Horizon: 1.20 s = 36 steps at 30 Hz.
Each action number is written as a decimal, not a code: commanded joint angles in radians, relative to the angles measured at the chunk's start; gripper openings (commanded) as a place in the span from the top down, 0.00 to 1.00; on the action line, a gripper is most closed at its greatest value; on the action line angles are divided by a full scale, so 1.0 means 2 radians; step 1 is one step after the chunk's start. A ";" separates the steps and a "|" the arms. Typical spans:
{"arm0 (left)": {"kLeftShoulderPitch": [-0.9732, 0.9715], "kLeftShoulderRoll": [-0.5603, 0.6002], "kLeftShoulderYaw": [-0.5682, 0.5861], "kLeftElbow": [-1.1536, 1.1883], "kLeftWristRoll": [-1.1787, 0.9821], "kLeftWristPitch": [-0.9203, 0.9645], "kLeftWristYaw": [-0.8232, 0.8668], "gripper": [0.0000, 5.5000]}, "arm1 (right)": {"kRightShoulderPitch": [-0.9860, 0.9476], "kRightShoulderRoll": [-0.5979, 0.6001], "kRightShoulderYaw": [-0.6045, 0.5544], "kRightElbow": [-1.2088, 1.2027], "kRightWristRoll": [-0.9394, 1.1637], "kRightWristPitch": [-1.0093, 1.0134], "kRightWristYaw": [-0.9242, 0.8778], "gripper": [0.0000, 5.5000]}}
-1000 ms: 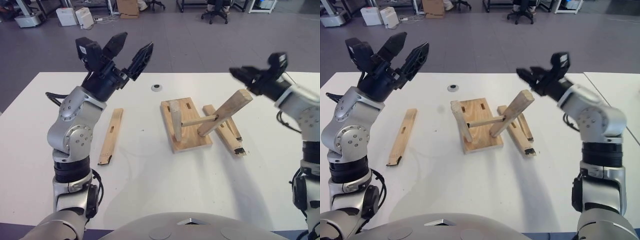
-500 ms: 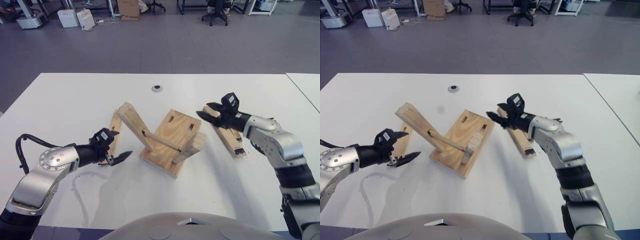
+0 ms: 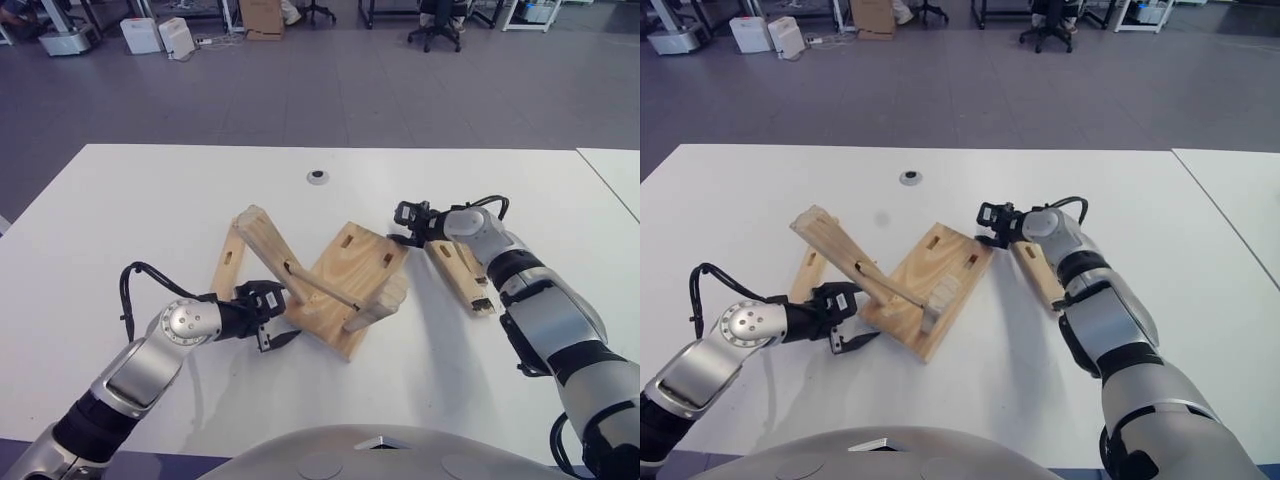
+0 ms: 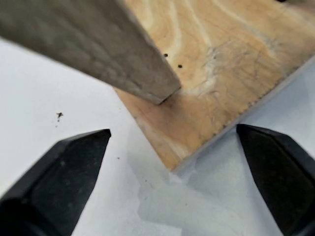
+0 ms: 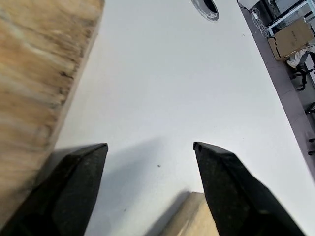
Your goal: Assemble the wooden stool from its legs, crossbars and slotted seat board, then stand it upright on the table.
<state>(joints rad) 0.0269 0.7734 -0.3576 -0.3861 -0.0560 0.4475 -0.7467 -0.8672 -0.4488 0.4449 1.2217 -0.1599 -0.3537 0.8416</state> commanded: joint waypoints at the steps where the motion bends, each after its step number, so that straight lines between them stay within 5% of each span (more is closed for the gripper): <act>1: -0.045 -0.053 -0.014 0.121 0.057 -0.007 0.061 0.14 | 0.080 -0.018 -0.015 -0.068 0.038 -0.034 0.158 0.41; 7: -0.159 -0.135 0.007 0.333 0.083 -0.131 0.120 0.14 | 0.235 -0.101 -0.052 -0.363 0.117 0.039 0.214 0.41; 12: -0.175 -0.106 0.084 0.329 0.032 -0.188 0.079 0.14 | 0.241 -0.127 -0.111 -0.463 0.133 0.112 0.168 0.41; 16: -0.101 -0.012 0.120 0.204 0.038 -0.167 0.023 0.14 | 0.162 -0.074 -0.130 -0.343 0.111 0.116 0.092 0.41; 23: 0.003 0.040 0.111 0.011 -0.007 -0.037 -0.059 0.14 | 0.019 0.051 -0.086 -0.062 -0.002 0.049 -0.090 0.41; 28: -0.030 -0.007 0.047 0.058 0.052 -0.046 -0.020 0.14 | 0.019 0.073 -0.062 -0.025 -0.030 0.000 -0.028 0.41; 32: -0.113 -0.126 -0.003 0.225 0.111 -0.109 0.078 0.14 | 0.054 0.055 -0.068 -0.055 -0.025 -0.020 0.000 0.41; 36: -0.178 -0.182 -0.001 0.369 0.143 -0.151 0.158 0.14 | 0.107 0.035 -0.101 -0.128 0.000 0.008 -0.030 0.41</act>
<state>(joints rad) -0.3110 0.4480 -0.3436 0.2215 0.1819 0.1447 -0.4747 -0.7146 -0.3825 0.2704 1.0446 -0.1918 -0.3704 0.7936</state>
